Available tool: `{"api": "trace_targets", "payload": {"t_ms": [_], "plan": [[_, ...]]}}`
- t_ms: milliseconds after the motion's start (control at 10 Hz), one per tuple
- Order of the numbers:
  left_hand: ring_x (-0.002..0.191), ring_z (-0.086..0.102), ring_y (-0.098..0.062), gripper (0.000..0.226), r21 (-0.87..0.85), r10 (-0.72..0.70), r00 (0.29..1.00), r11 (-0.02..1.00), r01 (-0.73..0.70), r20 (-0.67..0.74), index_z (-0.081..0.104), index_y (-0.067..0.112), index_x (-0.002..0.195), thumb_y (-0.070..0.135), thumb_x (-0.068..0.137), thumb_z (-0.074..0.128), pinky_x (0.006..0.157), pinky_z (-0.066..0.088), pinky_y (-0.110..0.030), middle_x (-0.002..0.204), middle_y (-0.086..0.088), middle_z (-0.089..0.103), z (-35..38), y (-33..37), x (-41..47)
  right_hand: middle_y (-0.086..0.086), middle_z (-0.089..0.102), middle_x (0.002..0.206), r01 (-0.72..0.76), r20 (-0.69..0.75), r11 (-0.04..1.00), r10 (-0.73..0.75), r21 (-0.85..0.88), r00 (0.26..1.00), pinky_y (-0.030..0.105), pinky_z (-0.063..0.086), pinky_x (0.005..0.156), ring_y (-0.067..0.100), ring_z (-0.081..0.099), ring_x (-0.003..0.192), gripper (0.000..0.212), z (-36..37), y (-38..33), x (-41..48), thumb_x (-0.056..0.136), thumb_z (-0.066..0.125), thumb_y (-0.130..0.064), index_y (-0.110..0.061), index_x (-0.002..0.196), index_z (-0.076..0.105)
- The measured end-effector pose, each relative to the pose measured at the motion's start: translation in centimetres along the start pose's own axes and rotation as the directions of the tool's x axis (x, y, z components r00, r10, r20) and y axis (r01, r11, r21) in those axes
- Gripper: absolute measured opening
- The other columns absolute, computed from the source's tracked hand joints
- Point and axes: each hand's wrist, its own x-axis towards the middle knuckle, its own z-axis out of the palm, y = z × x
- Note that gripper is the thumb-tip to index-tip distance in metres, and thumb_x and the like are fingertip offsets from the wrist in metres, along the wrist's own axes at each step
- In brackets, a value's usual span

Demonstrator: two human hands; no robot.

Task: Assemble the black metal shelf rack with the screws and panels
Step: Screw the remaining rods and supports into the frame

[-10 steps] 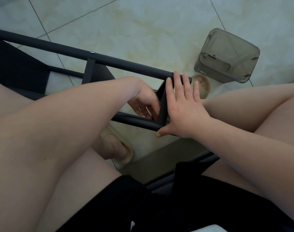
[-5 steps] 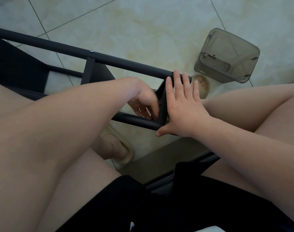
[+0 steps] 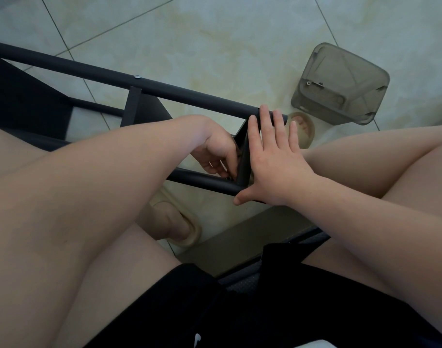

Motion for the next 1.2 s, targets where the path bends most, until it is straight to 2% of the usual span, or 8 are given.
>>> {"api": "trace_targets", "payload": {"t_ms": [100, 200, 300, 500, 600, 700, 1000, 1200], "plan": [[0.071, 0.064, -0.010, 0.016, -0.020, -0.025, 0.999, 0.999, 0.026, 0.020, 0.080, 0.020, 0.080, 0.013, 0.087, 0.068, 0.068, 0.048, -0.023, 0.084, 0.002, 0.071, 0.11, -0.21, 0.03, 0.023, -0.031, 0.162, 0.000, -0.002, 1.000, 0.000, -0.005, 1.000, 0.057, -0.015, 0.119, 0.043, -0.027, 0.150, 0.162, 0.00, -0.02, 0.04, 0.056, 0.073, -0.085, -0.002, 0.155, -0.024], [0.063, 0.063, -0.007, 0.027, -0.030, -0.030, 0.999, 0.999, 0.032, 0.041, 0.079, 0.022, 0.065, 0.013, 0.087, 0.068, 0.061, 0.049, -0.020, 0.073, 0.004, 0.069, 0.42, -0.34, 0.36, 0.023, -0.031, 0.162, 0.001, 0.000, 1.000, -0.001, -0.009, 1.000, 0.058, -0.014, 0.120, 0.044, -0.026, 0.150, 0.161, 0.00, -0.07, 0.01, 0.057, 0.073, -0.086, -0.001, 0.155, -0.024], [0.059, 0.062, -0.006, 0.031, -0.038, -0.029, 0.999, 0.999, 0.030, 0.045, 0.078, 0.021, 0.061, 0.009, 0.087, 0.067, 0.057, 0.049, -0.017, 0.067, 0.003, 0.067, 0.45, -0.26, 0.51, 0.023, -0.033, 0.161, 0.002, 0.007, 1.000, -0.001, -0.006, 1.000, 0.058, -0.014, 0.120, 0.044, -0.027, 0.150, 0.161, -0.02, -0.11, -0.08, 0.058, 0.073, -0.085, -0.001, 0.154, -0.025], [0.072, 0.064, -0.011, 0.016, -0.024, -0.014, 1.000, 1.000, 0.014, -0.011, 0.073, 0.014, 0.084, 0.002, 0.088, 0.065, 0.071, 0.047, -0.023, 0.075, 0.000, 0.071, 0.45, -0.07, 0.26, 0.023, -0.033, 0.161, -0.001, 0.016, 1.000, 0.002, -0.005, 1.000, 0.058, -0.015, 0.120, 0.044, -0.028, 0.150, 0.161, -0.18, -0.15, -0.06, 0.058, 0.073, -0.085, -0.001, 0.154, -0.025], [0.077, 0.065, -0.012, 0.016, -0.012, -0.008, 1.000, 1.000, 0.008, -0.030, 0.073, 0.015, 0.090, 0.001, 0.088, 0.064, 0.072, 0.050, -0.025, 0.080, 0.001, 0.073, 0.21, -0.06, 0.13, 0.023, -0.033, 0.161, -0.002, 0.019, 1.000, 0.002, -0.002, 1.000, 0.058, -0.015, 0.120, 0.043, -0.028, 0.150, 0.161, -0.20, -0.13, -0.03, 0.058, 0.073, -0.085, -0.002, 0.154, -0.025], [0.073, 0.063, -0.012, 0.012, -0.017, -0.020, 1.000, 1.000, 0.020, -0.024, 0.074, 0.016, 0.094, 0.009, 0.089, 0.066, 0.074, 0.048, -0.027, 0.088, 0.001, 0.071, 0.19, -0.16, 0.03, 0.023, -0.033, 0.161, -0.002, 0.014, 1.000, 0.002, -0.001, 1.000, 0.057, -0.015, 0.119, 0.043, -0.028, 0.150, 0.162, -0.16, -0.13, 0.01, 0.057, 0.074, -0.085, -0.001, 0.154, -0.025], [0.066, 0.057, -0.010, 0.007, 0.007, -0.025, 1.000, 1.000, 0.025, -0.007, 0.072, 0.014, 0.089, 0.009, 0.088, 0.067, 0.065, 0.045, -0.022, 0.075, 0.002, 0.069, 0.53, -0.10, 0.29, 0.023, -0.033, 0.161, 0.002, -0.001, 1.000, -0.002, 0.004, 1.000, 0.057, -0.016, 0.119, 0.043, -0.028, 0.150, 0.162, 0.06, -0.11, 0.04, 0.057, 0.074, -0.085, -0.002, 0.154, -0.025], [0.074, 0.061, -0.012, 0.013, -0.004, -0.030, 0.999, 1.000, 0.030, 0.015, 0.071, 0.014, 0.091, 0.005, 0.089, 0.064, 0.072, 0.047, -0.025, 0.080, 0.001, 0.069, 0.31, -0.09, 0.21, 0.023, -0.033, 0.161, 0.001, 0.001, 1.000, -0.001, 0.002, 1.000, 0.058, -0.014, 0.120, 0.043, -0.027, 0.150, 0.162, 0.12, -0.14, 0.04, 0.056, 0.074, -0.085, -0.002, 0.155, -0.024]]}}
